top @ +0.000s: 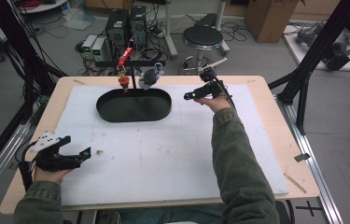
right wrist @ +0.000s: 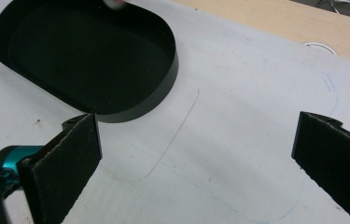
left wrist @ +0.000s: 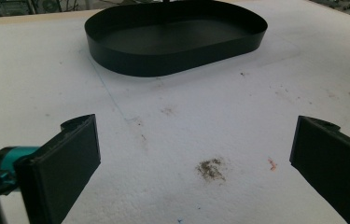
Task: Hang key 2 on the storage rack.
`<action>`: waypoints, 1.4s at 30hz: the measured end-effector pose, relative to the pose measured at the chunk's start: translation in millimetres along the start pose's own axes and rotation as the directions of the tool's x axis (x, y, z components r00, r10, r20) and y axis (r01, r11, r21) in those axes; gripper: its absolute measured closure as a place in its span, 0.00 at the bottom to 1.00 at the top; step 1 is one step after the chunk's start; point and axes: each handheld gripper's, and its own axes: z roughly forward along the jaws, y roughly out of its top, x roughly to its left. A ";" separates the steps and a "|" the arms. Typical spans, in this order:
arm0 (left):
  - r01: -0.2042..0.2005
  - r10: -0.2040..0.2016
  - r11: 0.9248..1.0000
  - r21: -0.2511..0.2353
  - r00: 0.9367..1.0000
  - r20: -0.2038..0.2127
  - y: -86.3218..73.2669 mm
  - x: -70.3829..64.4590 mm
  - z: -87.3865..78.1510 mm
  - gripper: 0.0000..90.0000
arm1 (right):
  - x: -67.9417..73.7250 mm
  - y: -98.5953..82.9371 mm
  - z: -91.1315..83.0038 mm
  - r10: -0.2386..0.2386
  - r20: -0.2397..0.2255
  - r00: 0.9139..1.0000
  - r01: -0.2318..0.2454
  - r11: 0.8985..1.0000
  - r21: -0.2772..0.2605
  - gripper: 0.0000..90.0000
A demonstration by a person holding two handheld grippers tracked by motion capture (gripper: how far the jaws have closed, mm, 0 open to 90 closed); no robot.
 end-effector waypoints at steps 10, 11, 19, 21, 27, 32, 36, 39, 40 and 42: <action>-0.001 0.001 1.000 0.009 1.000 0.000 -0.1 -0.2 0.0 0.02 | -13.5 -25.4 -20.4 -0.014 0.041 0.999 0.015 1.000 -0.024 0.01; -0.001 0.001 1.000 0.009 1.000 0.001 -0.2 -0.3 0.0 0.02 | -16.3 -28.9 -22.4 -0.011 0.046 0.999 0.012 0.999 -0.032 0.01; -0.002 0.002 1.000 0.021 1.000 0.003 -0.9 -0.9 0.1 0.02 | -34.8 -55.7 -39.7 0.036 0.065 0.997 -0.031 0.997 -0.066 0.00; -0.001 0.001 1.000 0.023 1.000 0.006 -1.4 -0.7 0.1 0.02 | -35.6 -61.1 -43.9 0.025 0.073 0.997 -0.020 0.997 -0.069 0.00; -0.003 0.002 0.999 0.037 1.000 0.012 -2.6 -0.6 -0.3 0.02 | -37.9 -81.5 -59.8 0.025 0.075 0.997 -0.017 0.994 -0.109 0.00; -0.020 0.017 0.997 0.076 0.999 0.032 -4.8 -3.7 1.5 0.02 | -41.1 -100.3 -71.4 0.046 0.063 0.997 -0.035 0.986 -0.166 0.00; -0.016 0.013 0.997 0.078 0.999 0.034 -5.3 -3.8 1.2 0.02 | -44.3 -116.5 -77.2 0.039 0.099 0.994 -0.021 0.984 -0.180 0.00; -0.016 0.013 0.996 0.089 0.999 0.037 -6.3 -4.1 0.6 0.02 | -45.7 -126.8 -80.2 0.052 0.106 0.993 -0.029 0.977 -0.209 0.00; -0.016 0.013 0.995 0.095 0.999 0.042 -6.9 -4.4 0.5 0.02 | -45.8 -130.7 -81.1 0.061 0.105 0.993 -0.036 0.975 -0.219 0.00; -0.016 0.011 0.994 0.106 0.999 0.047 -8.2 -5.9 0.1 0.02 | -46.2 -138.0 -82.4 0.069 0.103 0.992 -0.043 0.972 -0.233 0.00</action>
